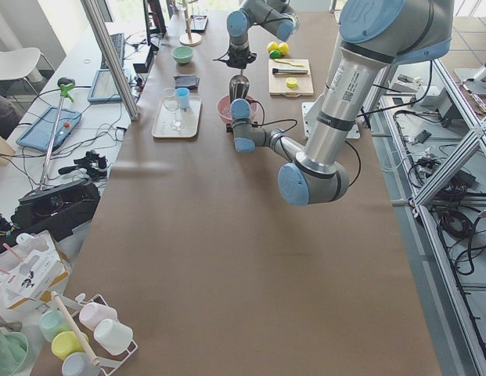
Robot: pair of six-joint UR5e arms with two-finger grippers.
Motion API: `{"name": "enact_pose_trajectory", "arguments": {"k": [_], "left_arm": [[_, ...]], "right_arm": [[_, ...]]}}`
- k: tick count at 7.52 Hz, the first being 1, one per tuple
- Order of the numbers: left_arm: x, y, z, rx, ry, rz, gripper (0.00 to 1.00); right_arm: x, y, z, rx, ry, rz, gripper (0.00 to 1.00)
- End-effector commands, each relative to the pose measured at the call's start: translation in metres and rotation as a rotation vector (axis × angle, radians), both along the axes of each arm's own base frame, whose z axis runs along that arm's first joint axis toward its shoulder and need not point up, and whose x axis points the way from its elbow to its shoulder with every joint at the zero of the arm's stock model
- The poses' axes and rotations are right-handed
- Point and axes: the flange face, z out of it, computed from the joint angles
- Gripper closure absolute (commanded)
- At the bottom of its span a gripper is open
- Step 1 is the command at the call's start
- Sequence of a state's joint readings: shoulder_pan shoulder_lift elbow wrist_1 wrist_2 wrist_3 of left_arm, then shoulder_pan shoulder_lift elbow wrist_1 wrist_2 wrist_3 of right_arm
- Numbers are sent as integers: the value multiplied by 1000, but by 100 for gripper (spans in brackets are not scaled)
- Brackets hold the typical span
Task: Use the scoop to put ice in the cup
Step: 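Dig the scoop into the ice cubes with the right gripper, left gripper steadying the bowl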
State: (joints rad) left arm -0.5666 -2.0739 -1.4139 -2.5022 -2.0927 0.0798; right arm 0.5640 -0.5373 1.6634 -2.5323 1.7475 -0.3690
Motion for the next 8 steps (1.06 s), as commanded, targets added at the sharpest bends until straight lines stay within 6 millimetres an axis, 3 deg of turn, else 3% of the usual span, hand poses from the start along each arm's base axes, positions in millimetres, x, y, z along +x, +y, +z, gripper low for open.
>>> {"name": "enact_pose_trajectory", "arguments": {"k": [1,5,8], "left_arm": [[1,0,-1,6,9,0,1],[7,-1,-10,16,15,-16,1],[6,-2,-11,17,18,-16,1]], "right_arm": [[-18,22,-11,-4,149,-51,100],[-10,28,-10,33,266,-83,100],[-32,14,-2,54,243,-63,100]]}}
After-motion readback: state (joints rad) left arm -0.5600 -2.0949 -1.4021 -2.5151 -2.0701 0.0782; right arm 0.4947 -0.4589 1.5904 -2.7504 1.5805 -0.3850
